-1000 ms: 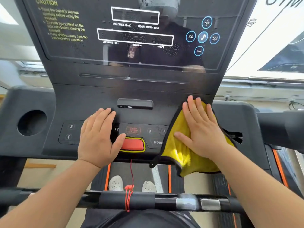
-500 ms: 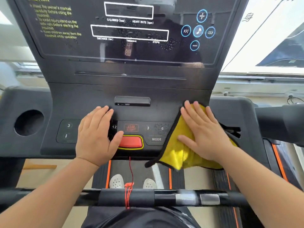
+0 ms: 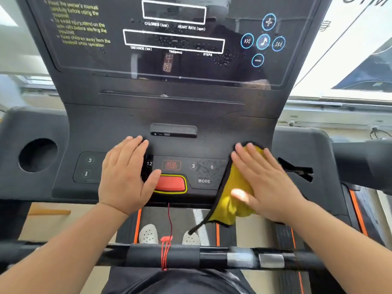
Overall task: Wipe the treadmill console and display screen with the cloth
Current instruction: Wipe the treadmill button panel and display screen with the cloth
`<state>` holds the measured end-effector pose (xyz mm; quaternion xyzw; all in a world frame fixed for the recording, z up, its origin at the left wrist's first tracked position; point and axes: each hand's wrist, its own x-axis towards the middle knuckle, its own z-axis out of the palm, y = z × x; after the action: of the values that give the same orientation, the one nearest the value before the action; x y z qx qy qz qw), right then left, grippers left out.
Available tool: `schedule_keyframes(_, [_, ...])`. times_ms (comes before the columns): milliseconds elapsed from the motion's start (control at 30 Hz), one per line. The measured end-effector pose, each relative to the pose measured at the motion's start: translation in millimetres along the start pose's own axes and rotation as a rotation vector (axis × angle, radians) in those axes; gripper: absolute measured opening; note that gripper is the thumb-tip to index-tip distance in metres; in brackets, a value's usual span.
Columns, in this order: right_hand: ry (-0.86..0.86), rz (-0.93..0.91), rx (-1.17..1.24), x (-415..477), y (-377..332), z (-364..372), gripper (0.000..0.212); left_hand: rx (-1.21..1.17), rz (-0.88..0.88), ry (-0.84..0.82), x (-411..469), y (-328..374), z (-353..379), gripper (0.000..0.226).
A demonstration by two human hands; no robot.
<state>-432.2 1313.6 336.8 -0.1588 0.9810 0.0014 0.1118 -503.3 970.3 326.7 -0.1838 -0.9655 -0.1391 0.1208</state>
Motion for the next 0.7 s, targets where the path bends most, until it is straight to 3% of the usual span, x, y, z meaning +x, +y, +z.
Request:
schedule_keyframes(100, [0.015, 0.233, 0.027, 27.9, -9.1, -11.3, 0.096, -0.006, -0.002, 0.012, -1.0, -0.5, 0.9, 0.068])
schedule_keyframes(167, [0.033, 0.256, 0.038, 46.9, -38.5, -12.7, 0.100, -0.001, 0.000, 0.013, -0.8, -0.6, 1.6, 0.069])
schedule_keyframes(300, [0.082, -0.022, 0.018, 46.0, -84.4, -2.7, 0.092, 0.007, 0.008, 0.011, -0.3, -1.2, 2.4, 0.072])
schedule_keyframes(433, [0.052, -0.176, -0.036, 5.3, -57.3, 8.6, 0.086, 0.002, 0.017, 0.033, -0.9, -1.3, 3.1, 0.069])
schedule_keyframes(567, [0.015, 0.104, 0.033, 1.5, -10.0, 3.7, 0.092, -0.002, 0.010, 0.024, -1.2, -1.4, 2.1, 0.068])
schedule_keyframes(700, [0.109, 0.403, 0.079, 46.5, -10.5, -13.2, 0.103, -0.003, 0.002, 0.002, -0.6, 0.0, 0.2, 0.068])
